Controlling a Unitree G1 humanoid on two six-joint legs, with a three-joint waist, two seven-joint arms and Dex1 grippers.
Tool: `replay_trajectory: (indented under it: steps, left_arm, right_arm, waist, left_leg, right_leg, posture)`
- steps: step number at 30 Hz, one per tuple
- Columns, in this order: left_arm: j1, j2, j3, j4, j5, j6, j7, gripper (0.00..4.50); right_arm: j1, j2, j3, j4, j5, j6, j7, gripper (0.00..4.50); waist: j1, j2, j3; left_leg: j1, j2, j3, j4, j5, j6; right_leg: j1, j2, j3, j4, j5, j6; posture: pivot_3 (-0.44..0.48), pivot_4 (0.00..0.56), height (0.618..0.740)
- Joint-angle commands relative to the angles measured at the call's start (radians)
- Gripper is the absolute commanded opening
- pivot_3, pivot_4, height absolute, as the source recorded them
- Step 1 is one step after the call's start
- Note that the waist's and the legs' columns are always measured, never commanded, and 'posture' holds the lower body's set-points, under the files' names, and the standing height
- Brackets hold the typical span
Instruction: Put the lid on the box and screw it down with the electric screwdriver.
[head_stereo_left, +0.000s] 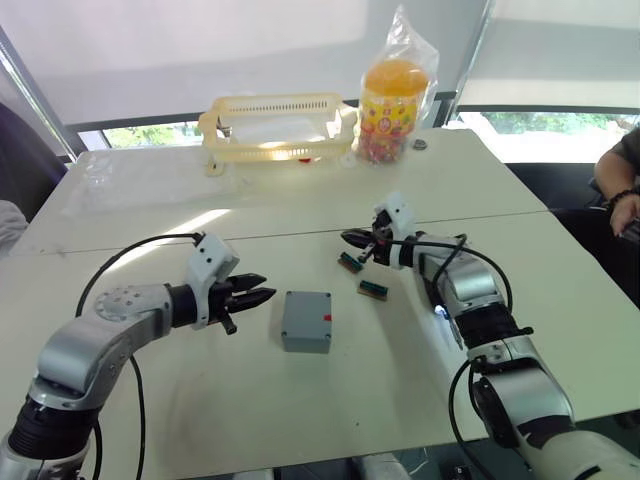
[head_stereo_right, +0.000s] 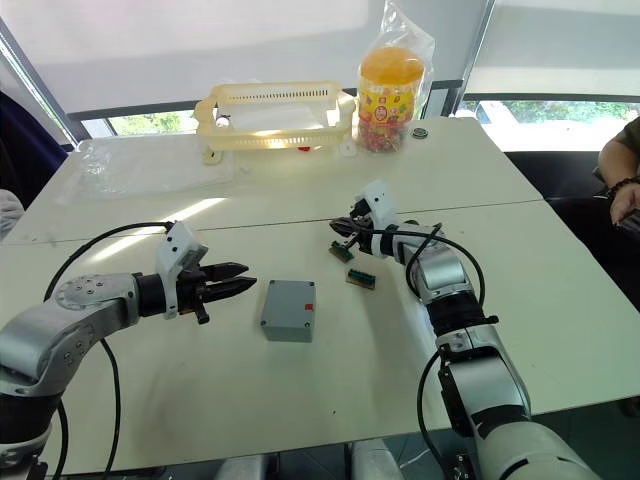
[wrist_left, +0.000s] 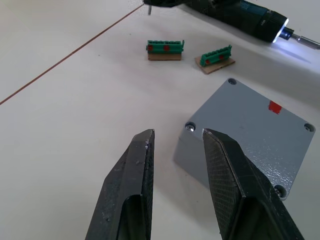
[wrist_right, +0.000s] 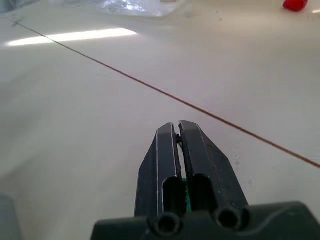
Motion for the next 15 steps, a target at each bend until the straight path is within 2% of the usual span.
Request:
replay_trajectory:
  steps: [1, 4, 7, 15]
  left_arm:
    - [0.013, 0.055, 0.036, -0.050, -0.031, -0.005, -0.057, 1.52]
    - [0.029, 0.113, 0.052, -0.070, -0.052, -0.003, -0.109, 1.52]
    - [0.040, 0.149, 0.060, -0.075, -0.063, -0.007, -0.139, 1.52]
    - [0.029, 0.156, 0.039, -0.053, -0.048, -0.020, -0.146, 1.52]
  right_arm:
    - [0.072, -0.054, -0.036, -0.297, 0.132, 0.131, 0.076, 0.05]
    - [0.184, -0.100, -0.028, -0.502, 0.201, 0.215, 0.097, 0.05]
    - [0.247, -0.115, -0.023, -0.596, 0.241, 0.263, 0.090, 0.05]
    - [0.303, -0.093, 0.017, -0.644, 0.251, 0.272, 0.052, 0.05]
  waist:
    - [0.002, 0.000, 0.000]
    - [0.001, 0.000, 0.000]
    - [0.000, 0.000, 0.000]
    - [0.000, 0.000, 0.000]
  left_leg:
    - [0.000, 0.000, -0.001, 0.000, 0.000, 0.000]
    - [0.000, 0.000, -0.001, 0.000, 0.000, 0.000]
    - [0.001, 0.000, 0.000, 0.000, 0.000, 0.000]
    - [0.001, 0.000, 0.000, 0.000, 0.000, 0.000]
  right_leg:
    - [0.000, 0.000, 0.000, 0.000, 0.000, 0.000]
    - [0.000, 0.000, 0.000, 0.000, 0.000, 0.000]
    - [0.001, 0.000, 0.000, 0.000, 0.000, 0.000]
    - [0.001, 0.000, 0.000, 0.000, 0.000, 0.000]
  posture:
    - [0.000, 0.150, 0.740]
    - [0.000, 0.150, 0.740]
    - [0.000, 0.150, 0.740]
    - [0.000, 0.150, 0.740]
